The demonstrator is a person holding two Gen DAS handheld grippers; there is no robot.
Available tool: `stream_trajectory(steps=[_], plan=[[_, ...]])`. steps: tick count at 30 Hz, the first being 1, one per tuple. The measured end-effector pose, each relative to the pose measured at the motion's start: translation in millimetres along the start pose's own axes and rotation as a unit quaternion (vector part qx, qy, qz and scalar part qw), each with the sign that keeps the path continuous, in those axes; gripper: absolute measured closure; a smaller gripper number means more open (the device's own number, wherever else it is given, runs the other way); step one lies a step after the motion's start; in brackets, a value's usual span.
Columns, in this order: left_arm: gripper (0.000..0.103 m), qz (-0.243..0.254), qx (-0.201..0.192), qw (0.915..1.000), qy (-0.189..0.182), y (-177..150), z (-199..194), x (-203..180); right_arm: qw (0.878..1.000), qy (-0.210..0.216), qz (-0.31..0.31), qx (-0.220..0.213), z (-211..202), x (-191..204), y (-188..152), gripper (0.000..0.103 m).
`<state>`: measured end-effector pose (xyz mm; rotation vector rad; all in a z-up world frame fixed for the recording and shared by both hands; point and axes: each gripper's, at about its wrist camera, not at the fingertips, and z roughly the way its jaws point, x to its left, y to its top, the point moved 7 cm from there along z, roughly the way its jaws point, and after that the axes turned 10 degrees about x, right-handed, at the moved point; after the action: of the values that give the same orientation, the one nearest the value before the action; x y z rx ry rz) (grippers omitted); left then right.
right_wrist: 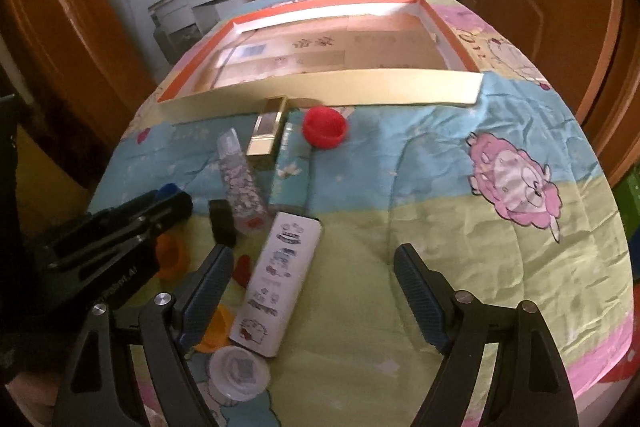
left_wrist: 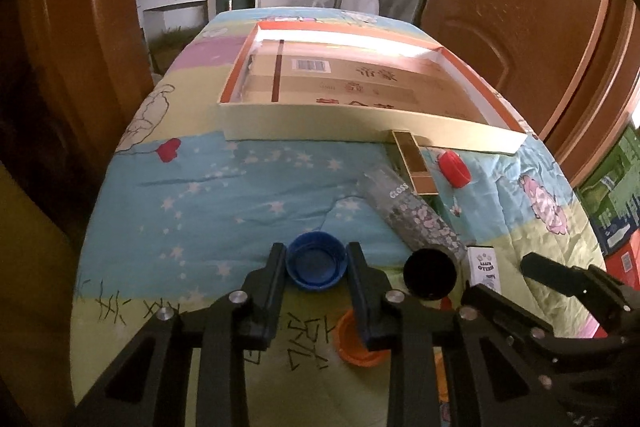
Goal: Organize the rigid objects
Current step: 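Grasp the blue bottle cap with the left tool while the right tool grasps the white Hello Kitty box, then carry the blue cap and white box into the cardboard tray with both tools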
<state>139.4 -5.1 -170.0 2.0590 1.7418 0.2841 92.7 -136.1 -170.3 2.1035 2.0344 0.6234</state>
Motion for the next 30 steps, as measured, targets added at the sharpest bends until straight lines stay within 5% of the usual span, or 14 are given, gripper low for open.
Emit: stream_trajectory(steps=[10,30], plan=[[0.073,-0.017,-0.001,0.9998,-0.008,-1.0,-3.1,6.0,0.998,-0.045,-0.05,-0.006,6.2,21.8,-3.0,0.068],[0.073,-0.019,-0.028,0.9994,-0.008,14.0,-32.2,3.1,0.999,-0.018,-0.042,-0.029,-19.9,14.5,4.1,0.077]])
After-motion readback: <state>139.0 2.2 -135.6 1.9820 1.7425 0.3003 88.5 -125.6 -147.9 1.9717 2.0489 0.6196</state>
